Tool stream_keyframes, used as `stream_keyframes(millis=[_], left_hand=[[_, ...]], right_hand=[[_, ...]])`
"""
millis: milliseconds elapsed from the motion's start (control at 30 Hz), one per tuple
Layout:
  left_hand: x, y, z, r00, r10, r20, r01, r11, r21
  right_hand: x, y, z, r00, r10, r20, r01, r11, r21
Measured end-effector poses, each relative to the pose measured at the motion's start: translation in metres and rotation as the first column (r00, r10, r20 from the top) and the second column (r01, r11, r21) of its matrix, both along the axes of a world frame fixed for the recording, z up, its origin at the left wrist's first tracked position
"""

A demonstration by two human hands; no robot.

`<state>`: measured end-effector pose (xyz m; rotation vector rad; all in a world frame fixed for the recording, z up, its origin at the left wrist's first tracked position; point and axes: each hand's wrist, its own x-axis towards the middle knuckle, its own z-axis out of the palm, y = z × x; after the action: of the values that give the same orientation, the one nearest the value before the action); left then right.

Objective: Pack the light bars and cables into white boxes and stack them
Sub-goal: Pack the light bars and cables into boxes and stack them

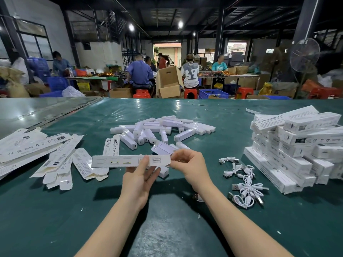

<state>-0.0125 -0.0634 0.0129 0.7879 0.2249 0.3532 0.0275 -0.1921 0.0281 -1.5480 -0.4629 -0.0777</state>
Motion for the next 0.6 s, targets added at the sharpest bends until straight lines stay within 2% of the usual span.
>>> stream_keyframes(millis=[100, 267, 433, 600], left_hand=[[0.0009, 0.0013, 0.0001, 1.000, 0.003, 0.003, -0.003, 0.999, -0.043], [0.0020, -0.0007, -0.0008, 1.000, -0.006, 0.012, 0.006, 1.000, -0.008], [0.0007, -0.0008, -0.0008, 0.999, -0.035, 0.013, 0.036, 0.995, -0.089], [-0.0001, -0.0013, -0.0021, 1.000, -0.008, 0.014, 0.008, 1.000, -0.005]], right_hand=[[0.0004, 0.0006, -0.0003, 0.994, 0.098, -0.040, -0.095, 0.992, 0.084], [0.0033, -0.0004, -0.0019, 0.986, 0.139, -0.097, -0.111, 0.963, 0.247], [0.0037, -0.0019, -0.0042, 0.974, 0.202, -0.100, -0.172, 0.953, 0.251], [0.0023, 0.0004, -0.0036, 0.983, 0.154, -0.098, -0.128, 0.963, 0.236]])
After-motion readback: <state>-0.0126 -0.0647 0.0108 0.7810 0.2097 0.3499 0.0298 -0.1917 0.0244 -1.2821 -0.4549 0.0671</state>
